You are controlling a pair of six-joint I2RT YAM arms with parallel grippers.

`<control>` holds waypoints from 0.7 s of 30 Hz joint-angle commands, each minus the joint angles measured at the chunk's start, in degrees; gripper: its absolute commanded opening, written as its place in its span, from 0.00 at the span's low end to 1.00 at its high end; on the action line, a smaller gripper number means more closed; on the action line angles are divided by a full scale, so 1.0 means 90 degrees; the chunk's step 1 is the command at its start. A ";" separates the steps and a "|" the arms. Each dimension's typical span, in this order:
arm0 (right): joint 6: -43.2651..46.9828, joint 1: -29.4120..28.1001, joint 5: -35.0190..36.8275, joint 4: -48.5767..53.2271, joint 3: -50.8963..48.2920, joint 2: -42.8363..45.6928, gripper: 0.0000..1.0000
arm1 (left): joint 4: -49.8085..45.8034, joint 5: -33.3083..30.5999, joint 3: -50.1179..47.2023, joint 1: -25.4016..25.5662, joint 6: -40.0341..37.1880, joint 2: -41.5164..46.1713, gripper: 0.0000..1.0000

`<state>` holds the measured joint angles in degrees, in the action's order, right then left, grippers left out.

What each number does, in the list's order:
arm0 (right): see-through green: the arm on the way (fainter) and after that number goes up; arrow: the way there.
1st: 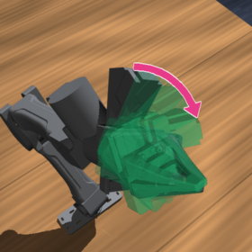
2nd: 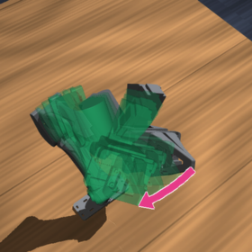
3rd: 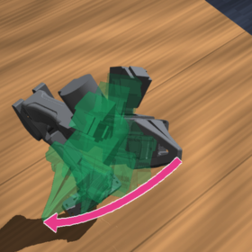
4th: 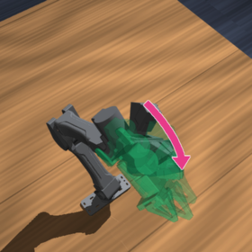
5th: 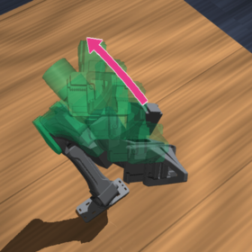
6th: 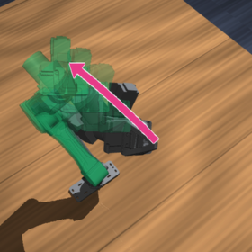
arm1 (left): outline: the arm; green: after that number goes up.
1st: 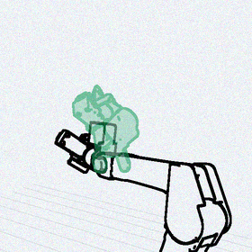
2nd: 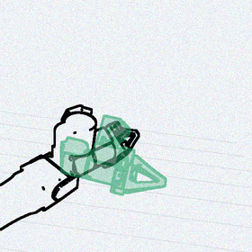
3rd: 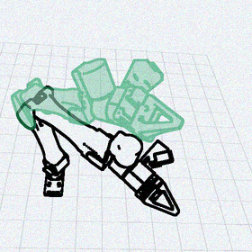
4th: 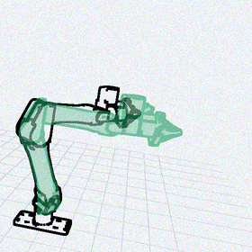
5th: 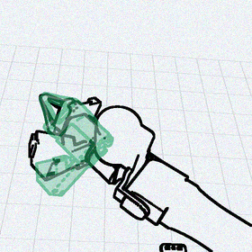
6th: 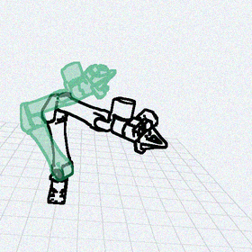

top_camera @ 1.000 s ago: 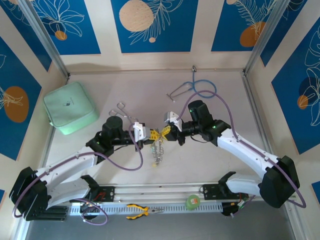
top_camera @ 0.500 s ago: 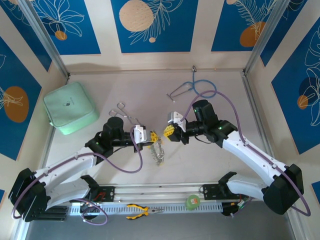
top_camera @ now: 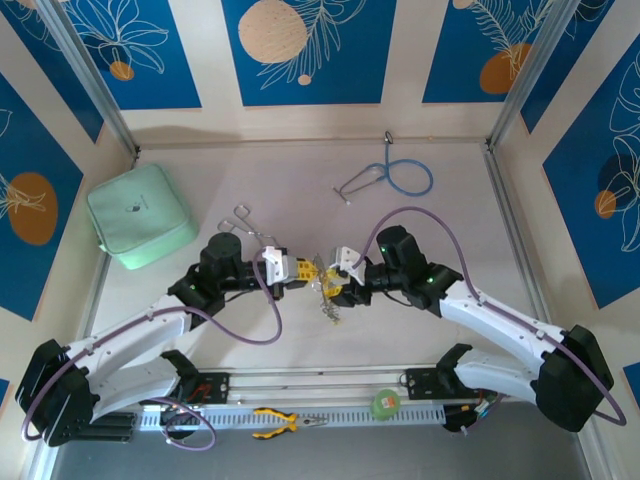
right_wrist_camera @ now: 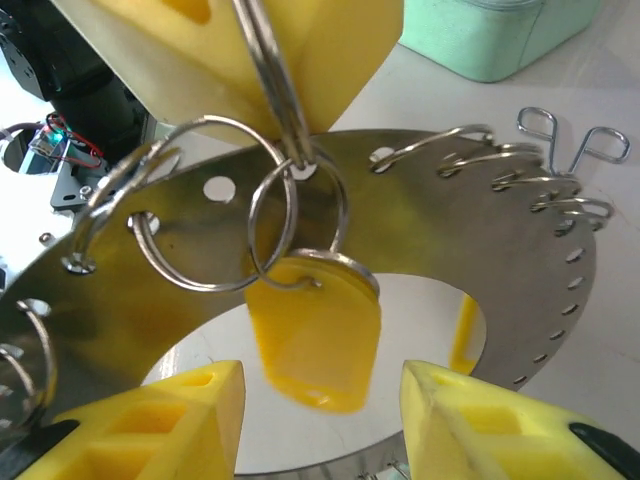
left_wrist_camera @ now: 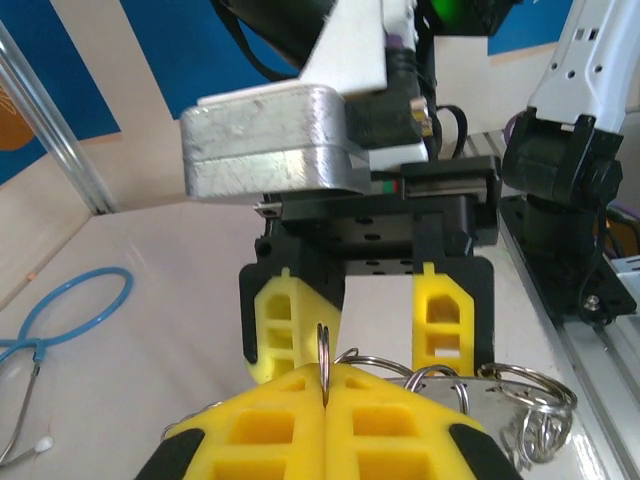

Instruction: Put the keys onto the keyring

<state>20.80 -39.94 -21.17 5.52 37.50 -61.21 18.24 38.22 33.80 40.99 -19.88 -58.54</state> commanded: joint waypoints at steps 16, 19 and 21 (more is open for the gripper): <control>-0.0258 0.0039 -0.1146 -0.1092 -0.0205 -0.0152 0.33 | 0.0548 0.0246 0.0153 -0.0066 0.0158 -0.0003 0.00; -0.0236 0.0072 -0.1073 -0.1022 -0.0143 -0.0180 0.17 | 0.0508 0.0247 0.0159 -0.0070 0.0132 0.0009 0.00; -0.0202 0.0111 -0.0954 -0.0834 -0.0064 -0.0181 0.08 | 0.0431 0.0246 0.0160 -0.0069 0.0084 0.0030 0.00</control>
<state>18.98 -39.48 -28.53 -3.29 35.99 -62.89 19.33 38.98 33.80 40.88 -18.70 -58.65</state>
